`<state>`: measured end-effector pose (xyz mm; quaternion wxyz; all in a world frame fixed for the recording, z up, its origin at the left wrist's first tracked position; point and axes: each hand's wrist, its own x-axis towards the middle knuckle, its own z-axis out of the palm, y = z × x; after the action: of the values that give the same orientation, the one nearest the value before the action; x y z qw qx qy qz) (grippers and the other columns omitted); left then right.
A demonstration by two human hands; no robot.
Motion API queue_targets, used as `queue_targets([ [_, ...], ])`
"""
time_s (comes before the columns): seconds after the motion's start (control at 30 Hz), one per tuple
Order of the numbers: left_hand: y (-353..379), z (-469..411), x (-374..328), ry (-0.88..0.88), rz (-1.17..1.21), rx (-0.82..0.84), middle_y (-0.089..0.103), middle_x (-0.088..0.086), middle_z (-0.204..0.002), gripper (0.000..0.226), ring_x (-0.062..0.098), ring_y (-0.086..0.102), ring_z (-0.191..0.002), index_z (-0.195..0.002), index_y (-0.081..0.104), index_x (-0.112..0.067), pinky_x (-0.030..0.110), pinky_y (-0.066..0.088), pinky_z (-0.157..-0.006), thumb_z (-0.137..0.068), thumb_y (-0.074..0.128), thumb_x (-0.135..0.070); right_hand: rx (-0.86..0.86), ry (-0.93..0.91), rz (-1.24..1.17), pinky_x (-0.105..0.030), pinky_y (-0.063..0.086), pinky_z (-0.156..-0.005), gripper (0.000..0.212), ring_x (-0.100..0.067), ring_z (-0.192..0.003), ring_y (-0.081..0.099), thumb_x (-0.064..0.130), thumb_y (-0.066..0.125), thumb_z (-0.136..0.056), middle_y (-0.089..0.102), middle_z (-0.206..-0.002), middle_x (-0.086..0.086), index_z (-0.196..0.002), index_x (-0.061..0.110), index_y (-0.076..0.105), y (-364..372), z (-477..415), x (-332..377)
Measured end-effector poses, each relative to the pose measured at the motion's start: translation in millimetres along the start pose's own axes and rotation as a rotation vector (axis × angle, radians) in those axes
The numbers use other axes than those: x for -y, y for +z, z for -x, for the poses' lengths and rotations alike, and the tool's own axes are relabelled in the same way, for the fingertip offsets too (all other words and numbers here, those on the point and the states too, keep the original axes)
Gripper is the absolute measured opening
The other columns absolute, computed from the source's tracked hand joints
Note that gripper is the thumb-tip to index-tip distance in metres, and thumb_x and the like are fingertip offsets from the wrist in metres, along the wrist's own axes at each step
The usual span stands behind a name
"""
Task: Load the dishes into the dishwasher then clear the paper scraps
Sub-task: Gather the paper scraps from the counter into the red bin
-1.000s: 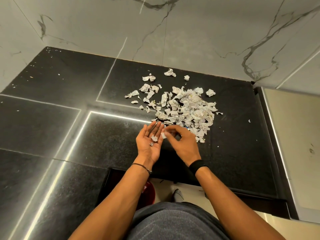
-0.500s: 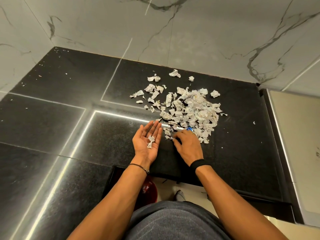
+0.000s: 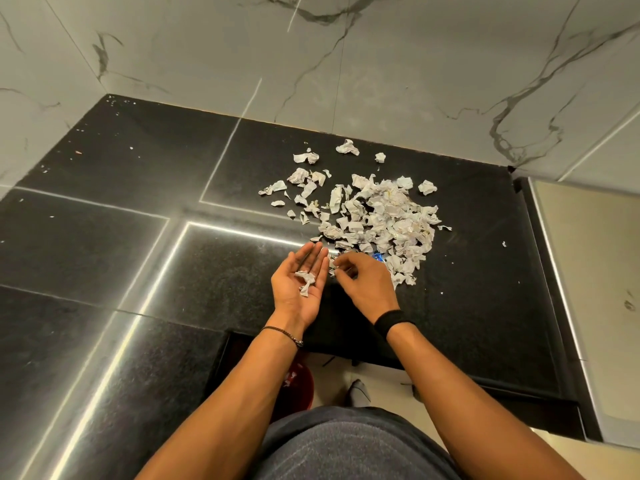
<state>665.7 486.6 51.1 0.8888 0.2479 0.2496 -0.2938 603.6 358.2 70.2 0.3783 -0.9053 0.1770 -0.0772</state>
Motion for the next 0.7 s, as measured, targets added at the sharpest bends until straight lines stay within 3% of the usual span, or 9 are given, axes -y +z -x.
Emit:
queue_targets([
  [0.17,-9,5,-7,0.022,-0.002,-0.026,0.067,0.021,-0.130,0.043,0.032,0.068,-0.119,-0.126,0.064,0.002,0.038,0.055,-0.098,-0.106,0.045,-0.030,0.087,-0.108,0.234,-0.032,0.045,-0.078,0.018,-0.023,-0.094,0.060,0.020,0.067,-0.092,0.063,-0.098,-0.003,-0.108,0.015,0.074,20,-5,-8],
  [0.4,-14,5,-19,0.065,-0.013,-0.054,0.069,0.020,-0.126,0.041,0.032,0.066,-0.121,-0.125,0.065,0.001,0.038,0.055,-0.098,-0.105,0.047,-0.031,0.054,-0.163,0.256,-0.038,0.050,-0.083,0.014,-0.025,-0.093,0.061,0.017,0.063,-0.097,0.065,-0.097,-0.006,-0.103,0.011,0.074,21,4,-28],
  [0.57,-9,0,-11,0.051,-0.029,-0.057,0.069,0.020,-0.128,0.040,0.032,0.065,-0.123,-0.123,0.066,0.000,0.039,0.054,-0.100,-0.105,0.048,-0.030,-0.025,-0.036,-0.076,-0.026,0.051,-0.087,0.008,-0.005,-0.091,0.063,0.020,0.071,-0.094,0.072,-0.098,0.007,-0.099,0.021,0.076,9,11,-16],
  [0.7,0,-3,0,0.018,-0.069,-0.030,0.069,0.019,-0.127,0.042,0.029,0.068,-0.113,-0.122,0.067,-0.001,0.036,0.050,-0.100,-0.105,0.045,-0.032,0.030,-0.045,-0.303,-0.018,0.052,-0.081,0.011,-0.003,-0.089,0.067,0.023,0.075,-0.091,0.076,-0.094,0.014,-0.102,0.024,0.078,6,9,16],
])
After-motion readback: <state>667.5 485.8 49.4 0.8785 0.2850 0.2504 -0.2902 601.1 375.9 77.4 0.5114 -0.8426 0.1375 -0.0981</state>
